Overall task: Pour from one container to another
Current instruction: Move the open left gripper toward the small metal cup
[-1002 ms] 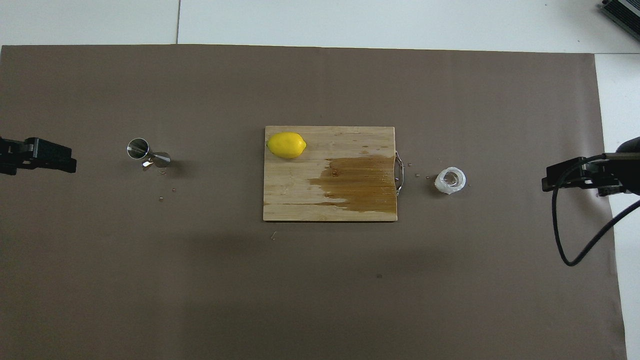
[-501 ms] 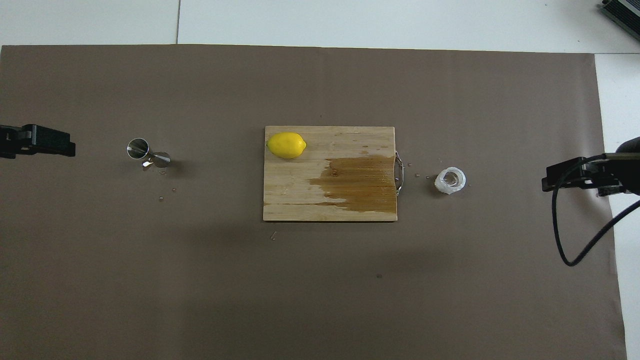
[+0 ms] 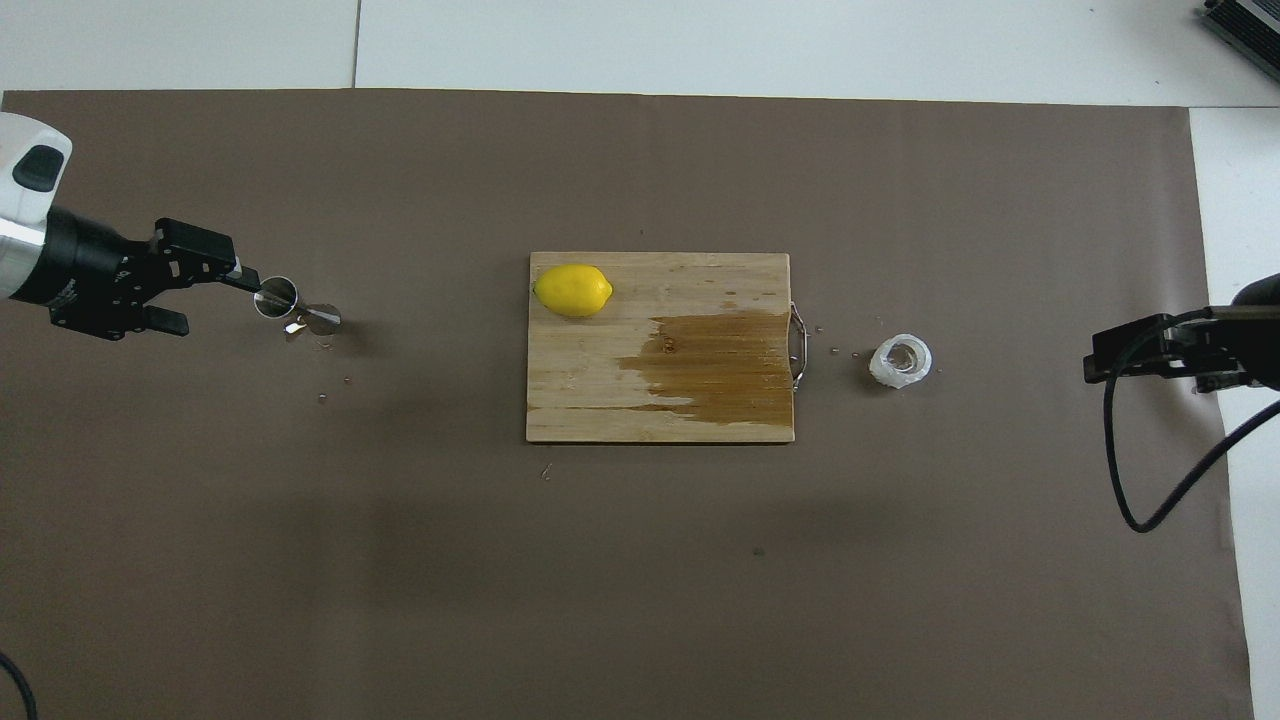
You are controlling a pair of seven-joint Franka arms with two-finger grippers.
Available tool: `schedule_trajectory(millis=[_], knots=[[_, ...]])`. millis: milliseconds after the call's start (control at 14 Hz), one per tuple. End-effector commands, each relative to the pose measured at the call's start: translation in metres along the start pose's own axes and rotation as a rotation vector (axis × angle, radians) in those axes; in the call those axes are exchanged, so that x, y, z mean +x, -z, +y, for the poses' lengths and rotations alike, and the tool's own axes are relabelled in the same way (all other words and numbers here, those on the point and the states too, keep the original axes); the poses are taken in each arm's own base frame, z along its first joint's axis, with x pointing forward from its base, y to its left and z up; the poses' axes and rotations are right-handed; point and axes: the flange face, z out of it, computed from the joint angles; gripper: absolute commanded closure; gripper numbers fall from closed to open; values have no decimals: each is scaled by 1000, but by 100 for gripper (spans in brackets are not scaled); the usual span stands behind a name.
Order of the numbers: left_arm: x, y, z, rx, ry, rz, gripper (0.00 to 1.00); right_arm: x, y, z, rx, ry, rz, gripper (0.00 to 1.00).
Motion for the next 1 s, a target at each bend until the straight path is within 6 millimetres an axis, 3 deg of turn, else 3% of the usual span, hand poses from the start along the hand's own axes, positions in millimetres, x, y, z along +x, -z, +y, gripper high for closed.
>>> schedule_trajectory(millis=[0, 215, 286, 358, 430, 931], knots=[[2, -16, -28, -72, 130, -88, 0, -1, 3, 0, 25, -15, 4, 0], [22, -59, -66, -96, 300, -247, 0, -1, 3, 0, 25, -15, 4, 0], [22, -76, -68, -113, 411, -350, 0, -2, 4, 0, 25, -15, 4, 0], [23, -84, -83, -107, 559, -444, 0, -2, 3, 0, 25, -15, 2, 0], [24, -89, -80, -90, 641, -496, 0, -1, 3, 0, 25, -15, 4, 0], [37, -87, -72, -200, 669, -569, 0, -1, 3, 0, 25, -15, 4, 0]])
